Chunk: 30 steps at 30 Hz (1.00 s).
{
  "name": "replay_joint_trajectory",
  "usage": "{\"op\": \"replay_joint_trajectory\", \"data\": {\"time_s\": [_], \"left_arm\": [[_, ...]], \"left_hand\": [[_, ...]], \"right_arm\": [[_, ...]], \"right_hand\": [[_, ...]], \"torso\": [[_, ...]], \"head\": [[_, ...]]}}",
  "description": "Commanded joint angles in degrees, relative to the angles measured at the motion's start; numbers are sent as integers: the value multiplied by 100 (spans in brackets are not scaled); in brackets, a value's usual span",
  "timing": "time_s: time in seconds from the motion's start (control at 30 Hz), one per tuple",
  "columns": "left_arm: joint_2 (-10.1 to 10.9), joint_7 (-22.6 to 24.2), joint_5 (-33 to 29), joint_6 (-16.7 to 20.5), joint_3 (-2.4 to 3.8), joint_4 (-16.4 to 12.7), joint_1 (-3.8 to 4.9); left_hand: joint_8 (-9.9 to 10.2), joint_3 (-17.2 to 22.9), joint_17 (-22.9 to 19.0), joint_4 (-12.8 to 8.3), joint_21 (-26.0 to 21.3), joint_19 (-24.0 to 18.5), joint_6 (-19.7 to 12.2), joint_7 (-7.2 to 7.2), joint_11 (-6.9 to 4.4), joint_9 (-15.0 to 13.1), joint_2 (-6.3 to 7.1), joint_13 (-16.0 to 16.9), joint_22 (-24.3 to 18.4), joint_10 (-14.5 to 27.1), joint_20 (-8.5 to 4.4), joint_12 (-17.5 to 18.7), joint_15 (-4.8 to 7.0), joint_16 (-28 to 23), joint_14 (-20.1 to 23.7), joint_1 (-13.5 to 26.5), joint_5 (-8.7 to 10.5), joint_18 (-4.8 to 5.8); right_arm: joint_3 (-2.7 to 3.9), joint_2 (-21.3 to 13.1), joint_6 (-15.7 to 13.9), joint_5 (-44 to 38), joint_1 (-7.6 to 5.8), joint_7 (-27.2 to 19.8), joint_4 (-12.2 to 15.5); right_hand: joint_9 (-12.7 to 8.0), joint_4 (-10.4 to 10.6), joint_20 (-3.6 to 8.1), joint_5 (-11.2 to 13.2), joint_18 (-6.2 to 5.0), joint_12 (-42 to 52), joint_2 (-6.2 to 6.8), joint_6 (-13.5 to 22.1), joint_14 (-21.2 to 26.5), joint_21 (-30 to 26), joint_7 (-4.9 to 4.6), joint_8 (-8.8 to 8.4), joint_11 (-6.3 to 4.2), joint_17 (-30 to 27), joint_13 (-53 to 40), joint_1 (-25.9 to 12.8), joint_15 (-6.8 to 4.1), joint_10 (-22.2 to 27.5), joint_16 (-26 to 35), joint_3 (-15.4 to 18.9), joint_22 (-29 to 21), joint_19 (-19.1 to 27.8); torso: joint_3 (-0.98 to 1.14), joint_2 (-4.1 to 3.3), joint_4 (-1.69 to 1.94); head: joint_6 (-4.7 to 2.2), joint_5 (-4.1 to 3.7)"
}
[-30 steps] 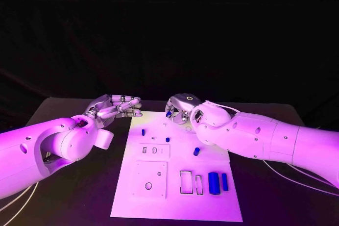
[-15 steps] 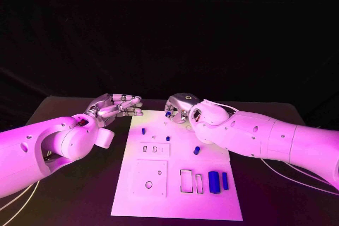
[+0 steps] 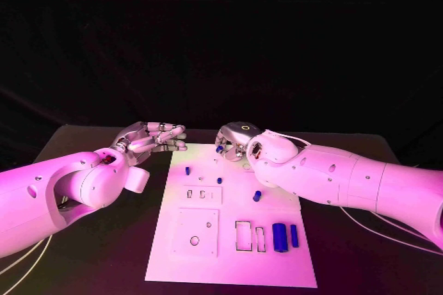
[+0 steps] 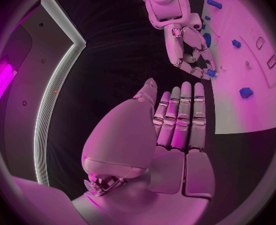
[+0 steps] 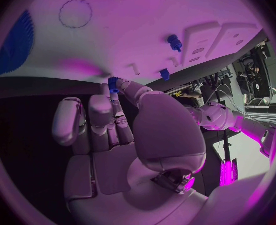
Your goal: Assemble the parts on the task board
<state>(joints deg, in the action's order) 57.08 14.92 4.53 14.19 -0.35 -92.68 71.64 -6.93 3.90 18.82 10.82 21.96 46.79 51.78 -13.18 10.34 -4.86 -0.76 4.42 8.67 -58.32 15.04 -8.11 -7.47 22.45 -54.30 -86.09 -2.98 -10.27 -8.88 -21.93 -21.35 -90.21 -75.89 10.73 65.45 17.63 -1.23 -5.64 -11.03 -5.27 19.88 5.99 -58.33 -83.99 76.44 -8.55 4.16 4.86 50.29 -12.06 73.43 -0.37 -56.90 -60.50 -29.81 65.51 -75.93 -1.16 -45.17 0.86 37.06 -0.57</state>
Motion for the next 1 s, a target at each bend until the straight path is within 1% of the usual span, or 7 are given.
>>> {"op": "replay_joint_trajectory", "data": {"time_s": [0.03, 0.23, 0.47, 0.57, 0.73, 0.83, 1.0], "left_arm": [[-5, 26, -31, -97, 5, -19, 11], [-1, 26, -31, -97, 5, -17, 11], [-1, 28, -38, -89, 5, -15, 11], [2, 28, -40, -82, 5, -11, 11], [-12, 26, -51, -87, 4, 15, 11], [-24, 30, -56, -95, 4, 30, 11], [-53, 32, -59, -110, 2, 62, 10]], "left_hand": [[16, 28, -6, -1, -34, -36, -53, -66, 3, 5, 28, -5, -9, 33, 17, 24, -6, -39, 28, 22, 13, 25], [16, 28, -6, -1, -34, -36, -53, -66, 3, 5, 28, -5, -9, 33, 17, 24, -6, -39, 28, 22, 13, 25], [15, 35, -14, 1, -40, -34, -54, -69, 6, 4, 21, -3, -15, 36, 26, 19, -8, -52, 21, 26, 14, 15], [15, 35, -14, 1, -40, -34, -54, -69, 6, 4, 21, -3, -15, 36, 26, 19, -8, -52, 21, 26, 14, 15], [15, 35, -14, 1, -40, -34, -54, -69, 6, 4, 21, -3, -15, 36, 26, 19, -8, -52, 21, 26, 14, 15], [11, 44, -19, -3, -42, -31, -49, -64, 3, 2, 14, -1, -19, 33, 32, 12, -6, -57, 10, 21, 13, 7], [8, 50, -21, -6, -44, -28, -45, -60, -1, 0, 10, 1, -21, 29, 35, 6, -3, -60, 1, 16, 13, 3]], "right_arm": [[-1, 17, 141, -39, 3, 12, -18], [-2, 33, 151, -34, 3, 2, -29], [-3, -15, 51, -31, 3, 1, -1], [-2, -101, -59, -18, 3, -4, 94], [32, -423, -295, 132, -16, -28, 435], [63, -728, -512, 420, -57, -122, 737], [96, -1306, -615, 1115, -120, -268, 1215]], "right_hand": [[-44, 36, -33, 27, 1, -31, 127, 123, -1, -44, -30, -62, 31, -21, 35, -29, 46, 83, 40, 53, -49, 42], [-107, 79, -101, 248, -25, -86, 264, 419, 17, -133, -100, -67, 107, -65, 105, -105, 113, 348, 35, 250, -153, 118], [-113, 84, -114, 298, -33, -81, 269, 446, 23, -159, -104, -58, 118, -82, 118, -94, 120, 398, 36, 296, -183, 139], [-111, 92, -117, 305, -31, -71, 266, 436, 26, -155, -102, -50, 117, -93, 120, -97, 121, 400, 40, 313, -170, 132], [-88, 109, -107, 254, -17, 62, 224, 326, 39, -107, -55, -12, 71, -139, 110, -44, 90, 245, 51, 359, -69, 67], [-57, 93, -58, 50, -28, 250, 200, 183, 65, -132, 17, 27, -23, -238, 79, 38, 16, -142, 112, 339, -91, 79], [-27, 52, 48, -164, -34, 701, 330, 51, 84, -180, 69, 47, -179, -338, -128, 69, -98, -858, 186, 463, -122, 104]], "torso": [[-1, 0, 4], [-1, 0, 3], [2, 5, -1], [5, 5, -15], [6, 21, -21], [12, 42, -37], [15, 86, -77]], "head": [[-5, 6], [-6, 7], [-9, 10], [-17, 14], [-53, -8], [-73, -12], [-125, -21]]}}
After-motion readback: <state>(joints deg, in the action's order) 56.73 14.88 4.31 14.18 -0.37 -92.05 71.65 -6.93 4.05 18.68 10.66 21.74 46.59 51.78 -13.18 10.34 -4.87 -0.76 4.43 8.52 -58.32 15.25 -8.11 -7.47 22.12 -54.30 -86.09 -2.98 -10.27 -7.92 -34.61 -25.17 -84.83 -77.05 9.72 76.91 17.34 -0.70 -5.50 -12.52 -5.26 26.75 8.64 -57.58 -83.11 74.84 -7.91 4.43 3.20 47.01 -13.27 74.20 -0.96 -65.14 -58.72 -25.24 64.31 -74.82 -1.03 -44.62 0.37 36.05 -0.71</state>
